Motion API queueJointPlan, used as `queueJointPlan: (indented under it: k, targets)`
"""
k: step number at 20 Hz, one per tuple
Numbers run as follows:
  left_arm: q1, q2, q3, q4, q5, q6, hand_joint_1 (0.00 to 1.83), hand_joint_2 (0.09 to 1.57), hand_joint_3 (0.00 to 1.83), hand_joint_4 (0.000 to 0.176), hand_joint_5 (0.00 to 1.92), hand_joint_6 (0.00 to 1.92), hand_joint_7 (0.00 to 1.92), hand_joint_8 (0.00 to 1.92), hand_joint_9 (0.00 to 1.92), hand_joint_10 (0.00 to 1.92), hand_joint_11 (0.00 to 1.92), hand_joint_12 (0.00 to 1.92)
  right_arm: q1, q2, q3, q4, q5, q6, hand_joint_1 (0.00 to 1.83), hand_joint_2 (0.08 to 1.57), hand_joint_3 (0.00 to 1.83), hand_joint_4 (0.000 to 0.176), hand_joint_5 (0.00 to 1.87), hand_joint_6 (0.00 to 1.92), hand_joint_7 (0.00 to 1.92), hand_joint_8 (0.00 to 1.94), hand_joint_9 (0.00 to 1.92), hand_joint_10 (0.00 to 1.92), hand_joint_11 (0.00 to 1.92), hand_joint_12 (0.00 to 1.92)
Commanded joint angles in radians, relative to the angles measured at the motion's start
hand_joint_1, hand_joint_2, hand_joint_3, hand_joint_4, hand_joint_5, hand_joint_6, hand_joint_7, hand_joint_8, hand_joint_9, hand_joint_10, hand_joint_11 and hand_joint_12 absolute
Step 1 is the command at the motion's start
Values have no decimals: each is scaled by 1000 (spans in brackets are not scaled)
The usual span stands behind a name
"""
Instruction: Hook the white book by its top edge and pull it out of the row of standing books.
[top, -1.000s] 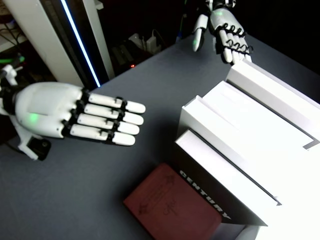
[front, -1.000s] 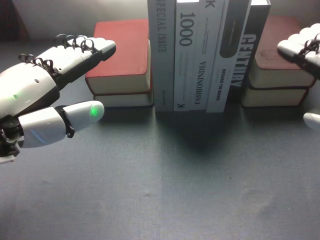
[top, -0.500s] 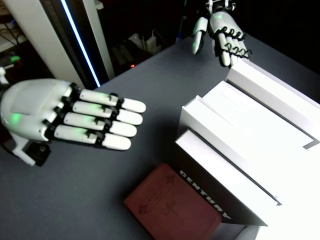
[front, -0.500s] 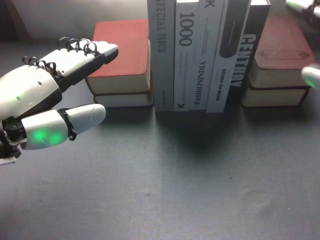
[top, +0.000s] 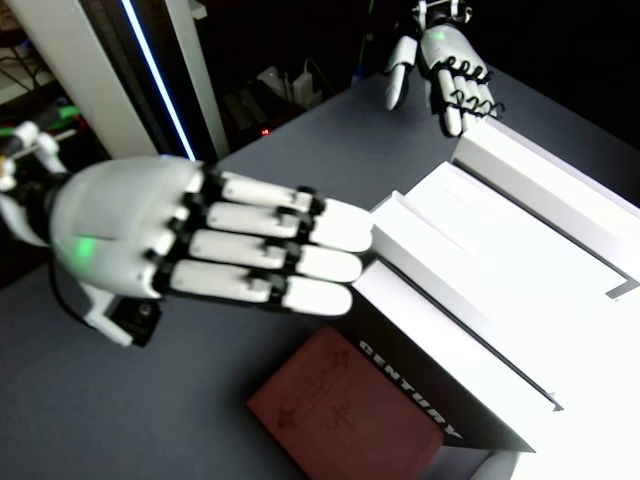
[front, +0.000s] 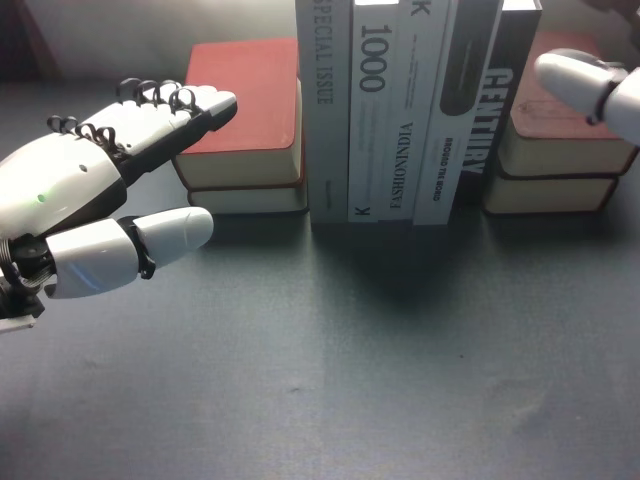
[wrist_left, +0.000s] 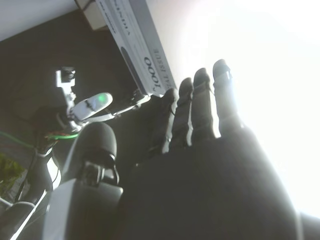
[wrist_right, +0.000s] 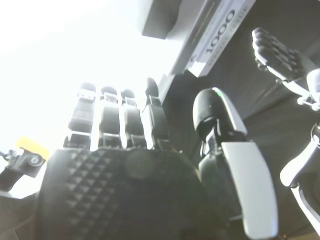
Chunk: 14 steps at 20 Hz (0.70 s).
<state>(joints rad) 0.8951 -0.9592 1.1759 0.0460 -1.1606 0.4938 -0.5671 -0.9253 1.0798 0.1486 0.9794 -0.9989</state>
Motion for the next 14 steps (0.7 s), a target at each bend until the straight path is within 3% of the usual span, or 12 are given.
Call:
queueJointPlan:
  k: [1,2,3,4,6,7,8,9,10,12,14]
  targets:
    - [-12,0,4,-17,-120,-6,0,1462,0,11,0,0,0,0,0,0,0,0,19,1,7,-4,105,3,274,1487,1,0,222,141,0,0,0,0,0,0]
    - [-13,-1,5,-17,-120,-6,3,1465,0,10,0,0,0,0,0,0,0,0,29,-6,12,-8,102,3,321,1473,0,13,258,161,0,0,0,0,0,0]
    - [-15,-3,7,-16,-119,-6,24,1466,0,7,0,0,0,0,0,0,0,0,39,-11,14,-12,100,1,376,1458,0,50,309,195,0,0,0,0,0,0]
    - [-16,-4,7,-16,-118,-6,72,1464,0,11,0,0,0,0,0,0,0,0,45,-14,14,-19,99,0,461,1432,0,75,331,219,0,0,0,0,0,0]
    - [-17,-4,8,-16,-118,-6,82,1462,0,14,0,0,0,0,0,0,0,0,51,-16,13,-30,98,0,398,1428,0,44,269,306,0,0,0,0,0,0]
    - [-17,-4,8,-16,-118,-7,113,1460,0,11,0,0,0,0,0,0,0,0,52,-18,12,-34,95,0,461,1411,0,25,251,321,0,0,0,0,0,0]
    - [-17,-4,7,-16,-118,-7,109,1459,0,18,0,0,0,0,0,0,0,0,52,-19,12,-35,92,0,456,1406,0,18,234,319,0,0,0,0,0,0]
    - [-17,-4,7,-16,-119,-7,110,1461,0,14,0,0,0,0,0,0,0,0,52,-23,13,-38,84,0,435,1407,0,15,194,292,0,0,0,0,0,0]
    - [-16,-4,7,-18,-121,-7,103,1457,0,14,0,0,0,0,0,0,0,0,52,-24,12,-40,77,0,273,1421,4,0,277,310,0,0,0,0,0,0]
    - [-13,-4,7,-22,-124,-8,79,1458,0,14,0,0,0,0,0,0,0,0,52,-24,9,-41,76,0,223,1441,12,0,327,346,18,6,0,0,0,0]
    - [-6,-4,5,-29,-132,-8,68,1459,0,11,0,0,0,0,0,0,0,0,52,-23,0,-46,77,0,289,1431,0,0,346,550,28,2,0,0,0,0]
